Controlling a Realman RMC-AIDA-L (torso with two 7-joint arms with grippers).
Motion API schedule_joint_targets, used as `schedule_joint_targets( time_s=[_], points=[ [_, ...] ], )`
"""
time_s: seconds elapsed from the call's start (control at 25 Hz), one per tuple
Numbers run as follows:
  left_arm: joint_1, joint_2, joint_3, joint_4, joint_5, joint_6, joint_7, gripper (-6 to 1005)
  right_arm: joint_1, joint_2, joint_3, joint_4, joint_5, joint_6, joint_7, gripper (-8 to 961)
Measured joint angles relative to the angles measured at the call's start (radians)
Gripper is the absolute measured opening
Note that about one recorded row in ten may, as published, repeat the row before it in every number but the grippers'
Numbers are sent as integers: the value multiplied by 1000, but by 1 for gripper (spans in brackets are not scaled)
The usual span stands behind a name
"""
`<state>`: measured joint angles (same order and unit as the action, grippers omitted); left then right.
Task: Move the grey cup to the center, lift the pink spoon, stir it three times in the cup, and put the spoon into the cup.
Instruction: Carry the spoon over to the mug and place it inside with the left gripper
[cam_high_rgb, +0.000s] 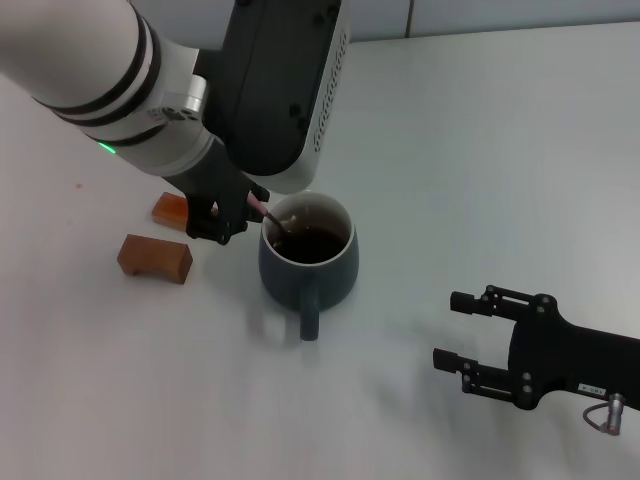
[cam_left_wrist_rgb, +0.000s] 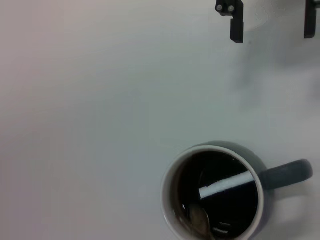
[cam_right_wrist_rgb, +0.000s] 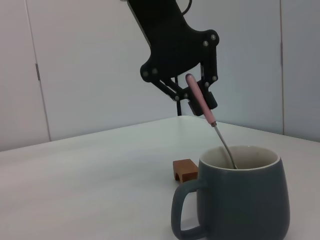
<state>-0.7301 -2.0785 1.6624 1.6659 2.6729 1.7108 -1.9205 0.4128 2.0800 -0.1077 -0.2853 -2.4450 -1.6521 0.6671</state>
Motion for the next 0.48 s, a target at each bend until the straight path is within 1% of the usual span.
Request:
schedule_joint_targets(
  time_s=[0.36, 0.48],
  points=[
    [-13, 0, 17, 4, -7, 37, -16, 134, 0, 0, -2, 0, 0, 1, 0, 695],
    [-15, -1, 40, 17, -11, 44, -22, 134, 1, 0, -3, 0, 0, 1, 0, 695]
  ],
)
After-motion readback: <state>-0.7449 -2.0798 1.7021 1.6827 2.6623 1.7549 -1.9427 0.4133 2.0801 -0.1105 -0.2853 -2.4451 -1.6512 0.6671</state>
